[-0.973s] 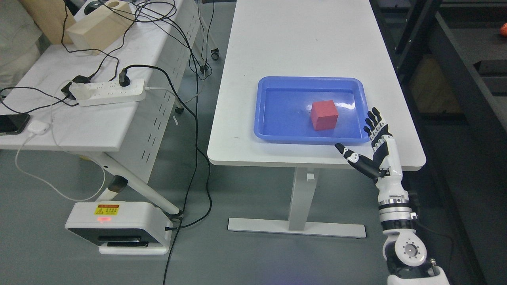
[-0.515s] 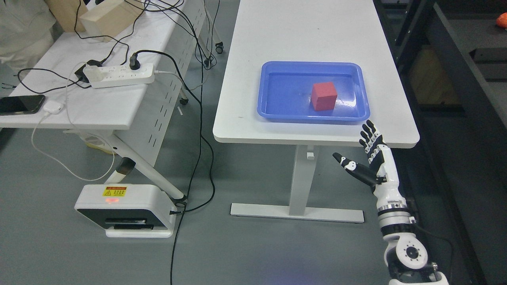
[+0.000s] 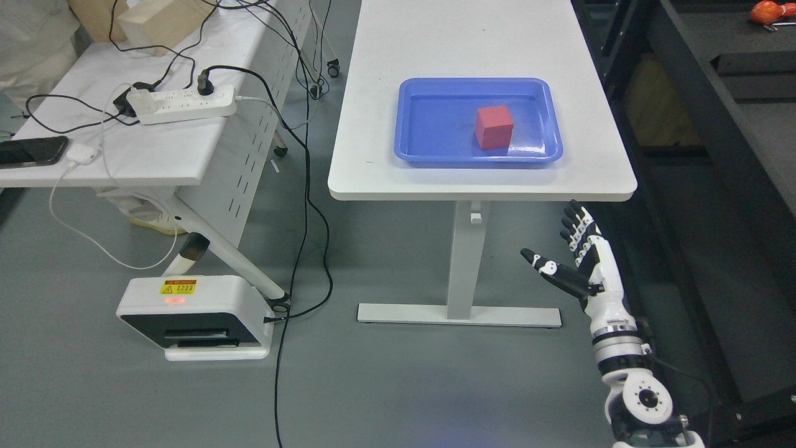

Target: Pick pink block from left shelf to tray

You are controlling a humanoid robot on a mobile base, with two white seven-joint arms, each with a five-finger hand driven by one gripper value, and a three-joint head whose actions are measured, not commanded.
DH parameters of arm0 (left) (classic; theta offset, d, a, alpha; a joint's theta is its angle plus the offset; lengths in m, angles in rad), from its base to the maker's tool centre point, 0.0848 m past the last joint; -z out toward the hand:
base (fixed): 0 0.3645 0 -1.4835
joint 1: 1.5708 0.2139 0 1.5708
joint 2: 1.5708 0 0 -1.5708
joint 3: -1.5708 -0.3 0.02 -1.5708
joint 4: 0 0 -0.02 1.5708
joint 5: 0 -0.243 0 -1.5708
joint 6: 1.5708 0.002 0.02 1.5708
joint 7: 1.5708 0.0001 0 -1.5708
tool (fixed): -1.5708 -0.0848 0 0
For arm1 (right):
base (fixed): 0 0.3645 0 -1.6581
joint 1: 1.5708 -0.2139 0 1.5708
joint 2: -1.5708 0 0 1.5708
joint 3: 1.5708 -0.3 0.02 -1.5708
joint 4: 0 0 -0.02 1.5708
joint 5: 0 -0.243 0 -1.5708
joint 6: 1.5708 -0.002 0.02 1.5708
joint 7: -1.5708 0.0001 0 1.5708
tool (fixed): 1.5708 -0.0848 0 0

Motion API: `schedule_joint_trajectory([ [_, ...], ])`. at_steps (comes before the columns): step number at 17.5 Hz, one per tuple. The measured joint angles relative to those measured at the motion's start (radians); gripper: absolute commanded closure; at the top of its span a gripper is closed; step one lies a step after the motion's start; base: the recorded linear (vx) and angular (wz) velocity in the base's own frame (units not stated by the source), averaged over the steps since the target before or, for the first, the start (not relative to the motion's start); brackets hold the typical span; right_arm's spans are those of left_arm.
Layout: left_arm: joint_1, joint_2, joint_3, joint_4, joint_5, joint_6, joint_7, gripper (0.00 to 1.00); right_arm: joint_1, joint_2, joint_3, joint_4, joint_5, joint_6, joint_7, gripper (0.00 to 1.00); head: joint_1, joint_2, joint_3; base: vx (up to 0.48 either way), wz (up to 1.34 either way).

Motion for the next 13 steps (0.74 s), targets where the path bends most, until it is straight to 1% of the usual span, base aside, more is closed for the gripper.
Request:
schedule_joint_trajectory([
  [13, 0.0, 0.0, 0.0, 0.0, 0.0, 0.0, 0.0, 0.0, 0.005, 0.001, 0.001, 0.002, -0.002, -0.001, 0.002, 0.0, 0.0, 0.0, 0.0, -0.003, 0.0],
])
